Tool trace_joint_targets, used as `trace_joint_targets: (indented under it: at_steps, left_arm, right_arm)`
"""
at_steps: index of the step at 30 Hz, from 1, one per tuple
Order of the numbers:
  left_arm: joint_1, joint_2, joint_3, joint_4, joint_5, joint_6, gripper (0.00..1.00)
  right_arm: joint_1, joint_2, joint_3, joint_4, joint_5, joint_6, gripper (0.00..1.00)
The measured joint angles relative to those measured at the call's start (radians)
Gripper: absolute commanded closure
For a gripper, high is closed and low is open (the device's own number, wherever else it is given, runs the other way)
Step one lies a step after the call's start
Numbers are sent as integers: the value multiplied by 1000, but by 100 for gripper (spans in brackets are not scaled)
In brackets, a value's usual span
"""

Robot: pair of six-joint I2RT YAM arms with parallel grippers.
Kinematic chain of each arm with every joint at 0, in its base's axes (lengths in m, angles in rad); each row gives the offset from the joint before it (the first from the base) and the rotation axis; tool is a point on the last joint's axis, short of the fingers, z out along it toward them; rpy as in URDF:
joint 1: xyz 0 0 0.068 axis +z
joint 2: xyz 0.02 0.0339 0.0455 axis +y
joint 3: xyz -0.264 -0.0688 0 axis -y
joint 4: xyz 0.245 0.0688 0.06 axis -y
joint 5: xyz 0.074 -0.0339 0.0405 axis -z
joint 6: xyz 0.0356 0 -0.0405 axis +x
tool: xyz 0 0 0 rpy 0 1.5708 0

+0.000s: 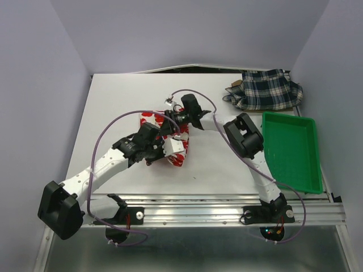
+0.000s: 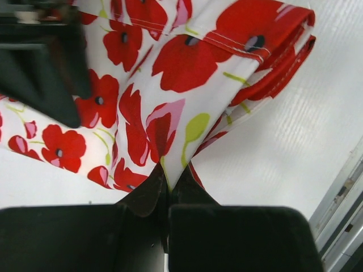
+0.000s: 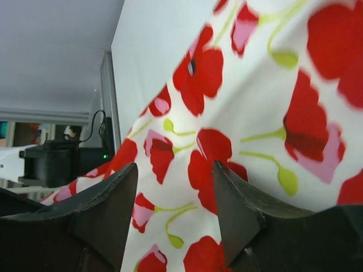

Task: Fold and stack the skirts
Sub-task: Fold the skirt

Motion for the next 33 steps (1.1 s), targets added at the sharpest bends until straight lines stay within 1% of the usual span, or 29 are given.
trace_joint_targets:
  at_steps: [4,9,13,18,22,24,26,29,33]
  left_arm:
    - [0,-27,-31,-29,24,19,100]
    - [-2,-33,-32,-50,50,31,99]
    - [-2,-33,-32,-58,63,37,99]
    - [-3,-33,-32,-74,76,43,99]
    - [-5,-38,-32,-87,90,44,100]
    - [-6,-40,-30,-95,95,44,100]
    - [-6,-40,-25,-101,98,43,100]
    - [-6,-33,9,-121,103,43,100]
    - [-6,3,83,-143,103,44,100]
  right_arm:
    - [-21,2,176,-120,72,-91,34]
    - [-75,40,372,-185,153,-177,33]
    - [-108,99,461,-244,222,-265,33]
    - [-116,161,452,-298,292,-381,34]
    - [-110,184,448,-294,286,-445,44]
    - [-106,183,444,-296,281,-468,52]
    - [-105,182,427,-293,268,-489,57]
    - [-106,164,383,-284,237,-525,62]
    - [-106,117,291,-279,194,-555,63]
